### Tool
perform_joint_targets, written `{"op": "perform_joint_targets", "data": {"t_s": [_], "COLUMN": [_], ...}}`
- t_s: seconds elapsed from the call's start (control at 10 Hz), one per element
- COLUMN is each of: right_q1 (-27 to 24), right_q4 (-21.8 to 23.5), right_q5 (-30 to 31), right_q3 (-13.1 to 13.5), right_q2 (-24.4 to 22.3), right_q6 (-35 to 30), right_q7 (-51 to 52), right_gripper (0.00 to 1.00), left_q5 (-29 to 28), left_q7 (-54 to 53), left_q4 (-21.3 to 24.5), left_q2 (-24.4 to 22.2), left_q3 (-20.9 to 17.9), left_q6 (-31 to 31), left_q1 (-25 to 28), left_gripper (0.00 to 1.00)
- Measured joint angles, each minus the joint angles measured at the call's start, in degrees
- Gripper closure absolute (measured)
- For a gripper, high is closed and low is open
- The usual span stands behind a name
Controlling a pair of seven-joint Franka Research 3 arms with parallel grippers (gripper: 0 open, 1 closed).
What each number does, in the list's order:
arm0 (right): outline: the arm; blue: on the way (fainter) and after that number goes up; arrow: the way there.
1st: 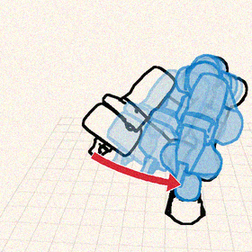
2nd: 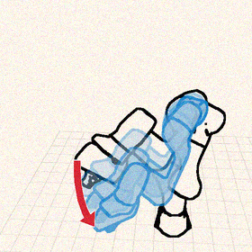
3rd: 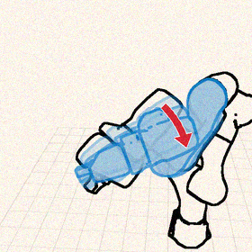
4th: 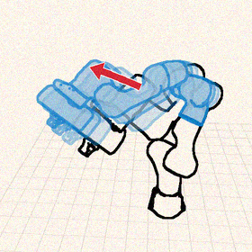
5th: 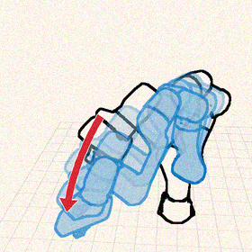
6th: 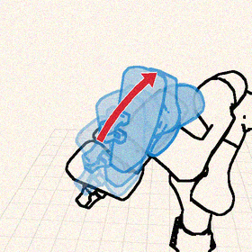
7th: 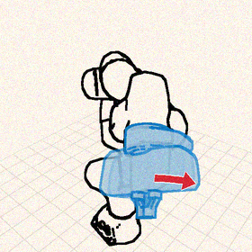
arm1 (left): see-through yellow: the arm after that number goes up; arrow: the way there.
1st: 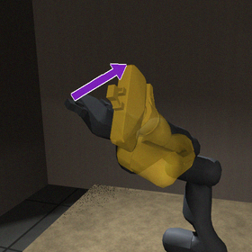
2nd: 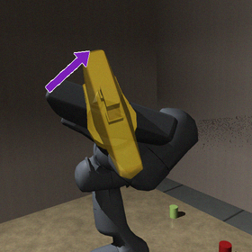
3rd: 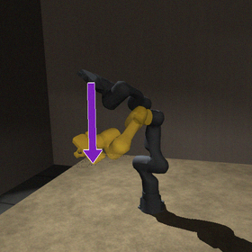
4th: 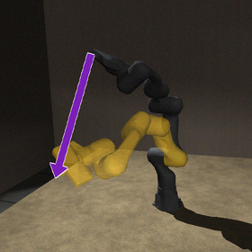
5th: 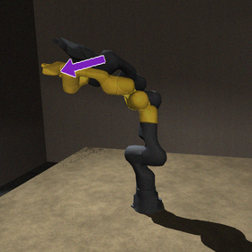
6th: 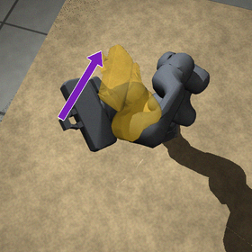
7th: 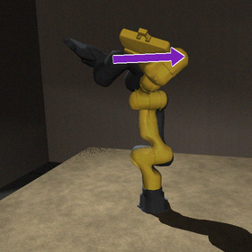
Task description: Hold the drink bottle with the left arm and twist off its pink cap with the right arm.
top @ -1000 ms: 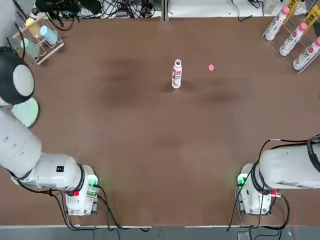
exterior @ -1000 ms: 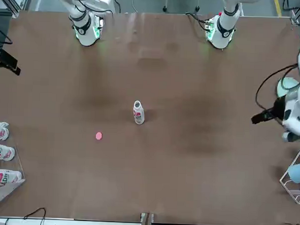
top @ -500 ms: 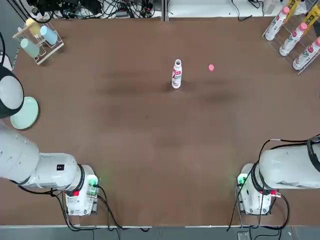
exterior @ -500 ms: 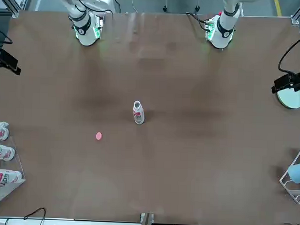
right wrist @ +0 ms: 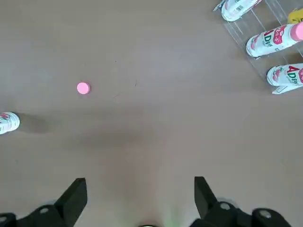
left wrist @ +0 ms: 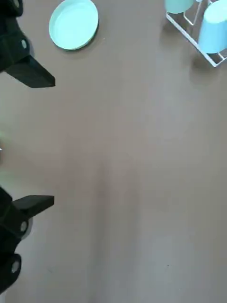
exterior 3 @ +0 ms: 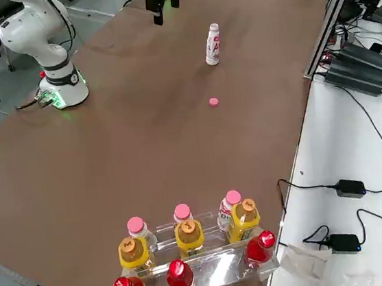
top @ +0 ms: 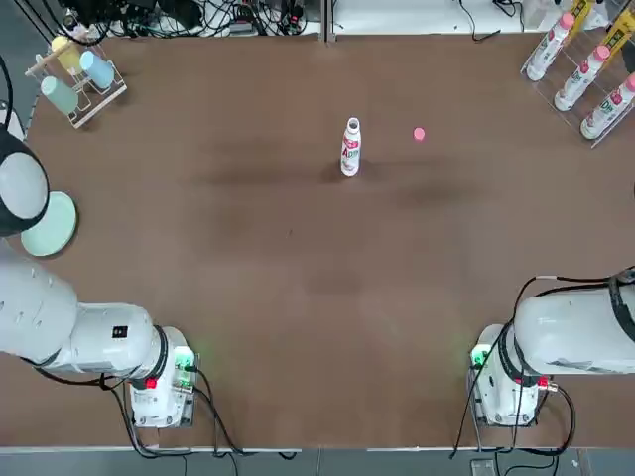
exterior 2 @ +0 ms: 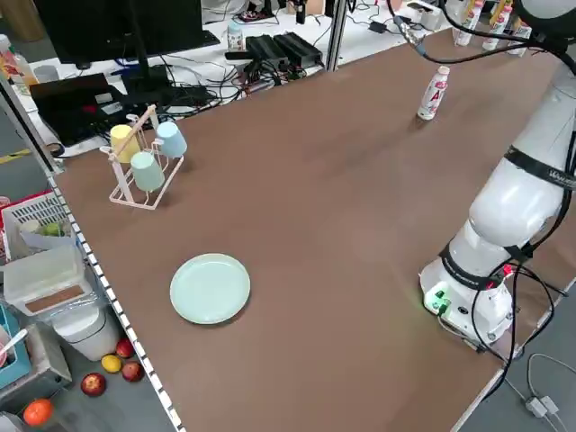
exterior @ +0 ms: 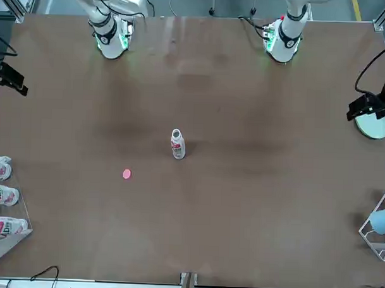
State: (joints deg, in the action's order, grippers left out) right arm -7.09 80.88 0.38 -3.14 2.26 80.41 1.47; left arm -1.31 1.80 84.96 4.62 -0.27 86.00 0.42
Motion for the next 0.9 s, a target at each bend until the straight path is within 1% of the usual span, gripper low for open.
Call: {"op": "perform_joint_targets", "data": {"t_s": [0.2,0.3,0.9], "right_q1": [0.0,0.0,0.0], "right_q4": [-0.5,-0.8,-0.8], "right_q5": [0.0,0.0,0.0], "right_q3": [0.0,0.1,0.7], "right_q2": [0.0,0.0,0.0], "right_q6": [0.0,0.0,0.0], "right_q7": [0.0,0.0,0.0], "right_gripper": [0.0,0.0,0.0], "left_q5": [0.0,0.0,0.0], "left_q7": [-0.1,-0.1,0.5], "left_q4": [0.0,0.0,-0.2], "left_q2": [0.0,0.0,-0.1], "left_q3": [1.8,2.1,2.6], "left_q6": [0.0,0.0,0.2], "left_q1": [1.4,1.6,1.8], "left_gripper": [0.0,0.0,0.0]}}
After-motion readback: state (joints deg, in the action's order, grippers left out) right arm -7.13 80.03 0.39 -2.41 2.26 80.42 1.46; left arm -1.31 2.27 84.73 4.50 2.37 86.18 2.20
